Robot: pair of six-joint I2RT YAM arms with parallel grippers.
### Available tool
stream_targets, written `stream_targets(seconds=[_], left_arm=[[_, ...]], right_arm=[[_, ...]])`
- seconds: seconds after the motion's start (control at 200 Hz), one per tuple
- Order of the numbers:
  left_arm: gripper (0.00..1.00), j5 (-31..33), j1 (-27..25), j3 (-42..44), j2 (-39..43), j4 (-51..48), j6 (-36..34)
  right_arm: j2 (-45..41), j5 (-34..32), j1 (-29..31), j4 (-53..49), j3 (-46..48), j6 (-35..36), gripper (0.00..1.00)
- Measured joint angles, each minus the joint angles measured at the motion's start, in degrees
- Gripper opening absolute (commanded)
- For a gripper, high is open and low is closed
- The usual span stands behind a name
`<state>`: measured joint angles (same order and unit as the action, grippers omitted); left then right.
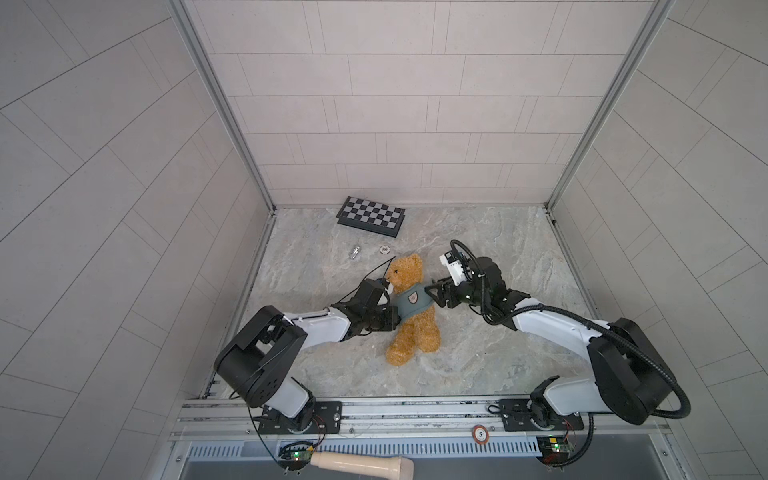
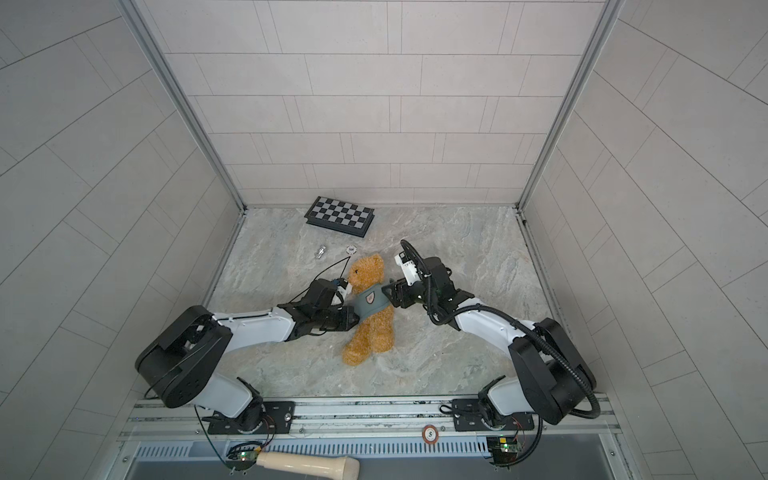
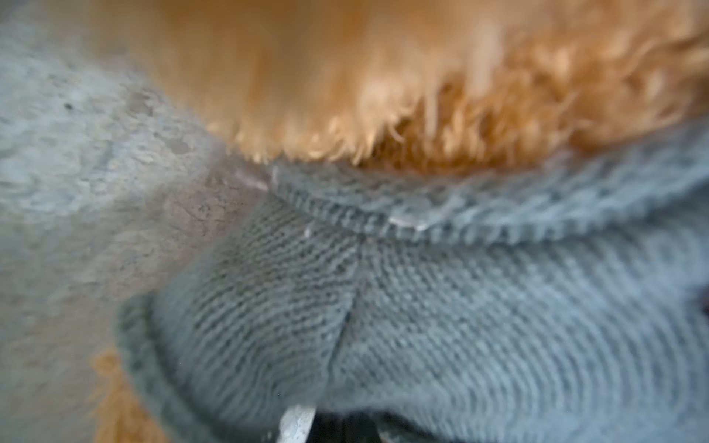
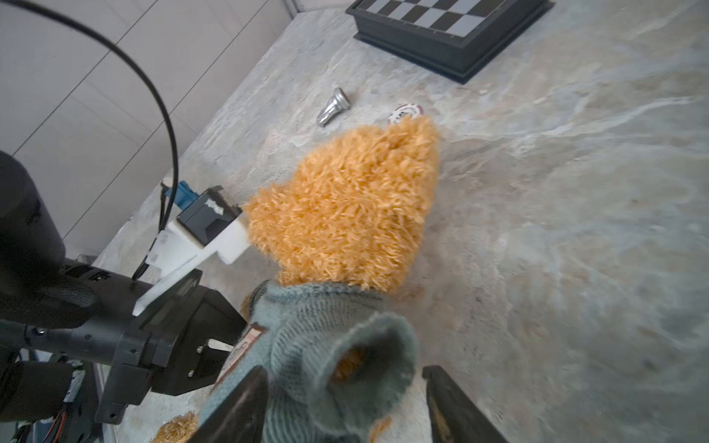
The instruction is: Dress the teddy bear
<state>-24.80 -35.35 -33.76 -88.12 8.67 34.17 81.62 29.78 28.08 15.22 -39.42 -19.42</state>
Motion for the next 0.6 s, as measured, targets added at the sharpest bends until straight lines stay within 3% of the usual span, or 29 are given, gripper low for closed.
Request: stream_targets(seconds=[0.04,0.095,0.285,0.456,0.601], left_arm=[[0.0,-0.02,0.13,-0.11,-0.15,-0.02,-0.22],[0.0,-0.02,0.24,-0.17,-0.35,-0.02,-0.39],[0.0,-0.17,0.57,-0.22,-0.9,-0.02,-0.39],[0.0,-0.92,1.7,-1.05,-2.05,-0.72,-0.63],[0.0,-1.77,3.39,-2.75,-2.54,-2.56,-1.29]], right_arm=[[1.4,1.4,-0.02,1.14,-0.04,-0.31,0.4],[3.04,3.08,-0.09,2.36,-0.17,-0.63,0.39],[4.07,5.6,1.27,3.72,-0.74,0.17,0.49],[1.07,0.07,7.8,-1.6,-1.42,4.0,0.54],[-2.6,-7.54,14.23,-5.86,-1.33,5.25,0.53]])
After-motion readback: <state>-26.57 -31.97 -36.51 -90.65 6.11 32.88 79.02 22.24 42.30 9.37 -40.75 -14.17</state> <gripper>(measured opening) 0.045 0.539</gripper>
